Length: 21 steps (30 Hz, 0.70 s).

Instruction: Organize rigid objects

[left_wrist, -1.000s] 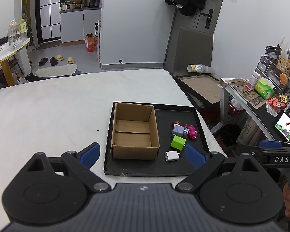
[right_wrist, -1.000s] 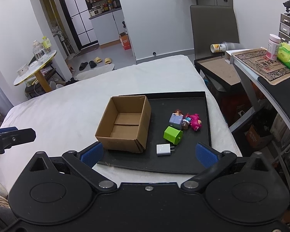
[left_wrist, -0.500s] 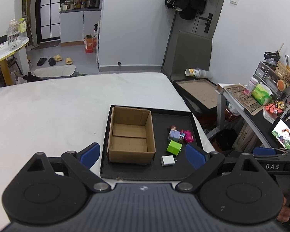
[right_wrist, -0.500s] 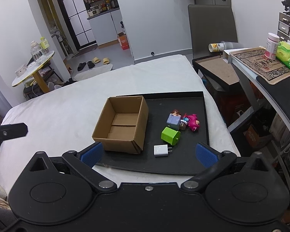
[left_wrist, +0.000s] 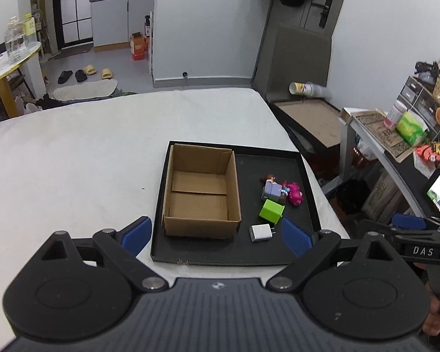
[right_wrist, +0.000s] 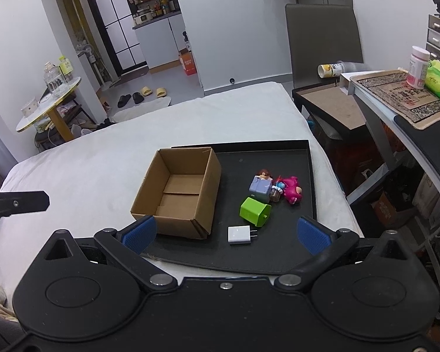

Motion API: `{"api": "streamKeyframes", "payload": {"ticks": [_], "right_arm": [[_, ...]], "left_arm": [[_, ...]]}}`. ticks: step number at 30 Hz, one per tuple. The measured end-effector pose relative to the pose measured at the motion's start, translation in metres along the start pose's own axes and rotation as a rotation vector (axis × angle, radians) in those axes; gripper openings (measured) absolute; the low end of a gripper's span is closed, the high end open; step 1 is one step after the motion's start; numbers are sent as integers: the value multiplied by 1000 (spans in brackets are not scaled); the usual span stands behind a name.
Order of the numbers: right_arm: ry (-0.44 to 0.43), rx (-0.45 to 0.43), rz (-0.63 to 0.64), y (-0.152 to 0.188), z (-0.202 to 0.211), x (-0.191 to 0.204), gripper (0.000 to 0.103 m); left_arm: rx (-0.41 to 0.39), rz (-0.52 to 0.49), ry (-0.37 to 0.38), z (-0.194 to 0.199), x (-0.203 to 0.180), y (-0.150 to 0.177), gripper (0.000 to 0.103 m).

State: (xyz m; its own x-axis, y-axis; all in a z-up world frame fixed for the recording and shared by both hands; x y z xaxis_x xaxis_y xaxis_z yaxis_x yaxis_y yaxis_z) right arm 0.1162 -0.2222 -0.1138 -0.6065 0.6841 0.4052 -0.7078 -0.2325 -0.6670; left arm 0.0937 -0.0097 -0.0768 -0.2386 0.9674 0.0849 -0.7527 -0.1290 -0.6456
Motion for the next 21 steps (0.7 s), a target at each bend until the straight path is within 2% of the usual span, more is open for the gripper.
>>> {"api": "streamKeyframes", "payload": {"ticks": [8,11,16,21], "right_arm": [[-13,1,-26,0,-16,-22,103],[-51,-5,-55,-1,-20,-29,103],[-48,-5,-75,-1,-26,-44,103],[-38,22,-101,2,-39,-59,96]], "left_arm": [[0,6,-24,-20,-3,-12,94],[-12,6,-30,-29,-4,-23,94],[-27,31,-4,-41,-7,-38,94],[-29,55,-11,-59,-3,-47,94]]}}
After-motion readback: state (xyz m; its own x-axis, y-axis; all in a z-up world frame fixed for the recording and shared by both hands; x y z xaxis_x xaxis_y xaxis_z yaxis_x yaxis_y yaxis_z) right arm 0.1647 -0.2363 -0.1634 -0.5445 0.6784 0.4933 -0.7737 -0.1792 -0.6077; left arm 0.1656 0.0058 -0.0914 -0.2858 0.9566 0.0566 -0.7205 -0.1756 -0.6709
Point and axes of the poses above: each gripper's, at about its wrist camera, not at the fingertips, and z roughly against the way its jaws point, x to its left, y to its underside, the point moved 9 cm from there along -z, roughly the way its jaws point, and after that the axes turned 15 degrees about -y, right-handed, at the moved point
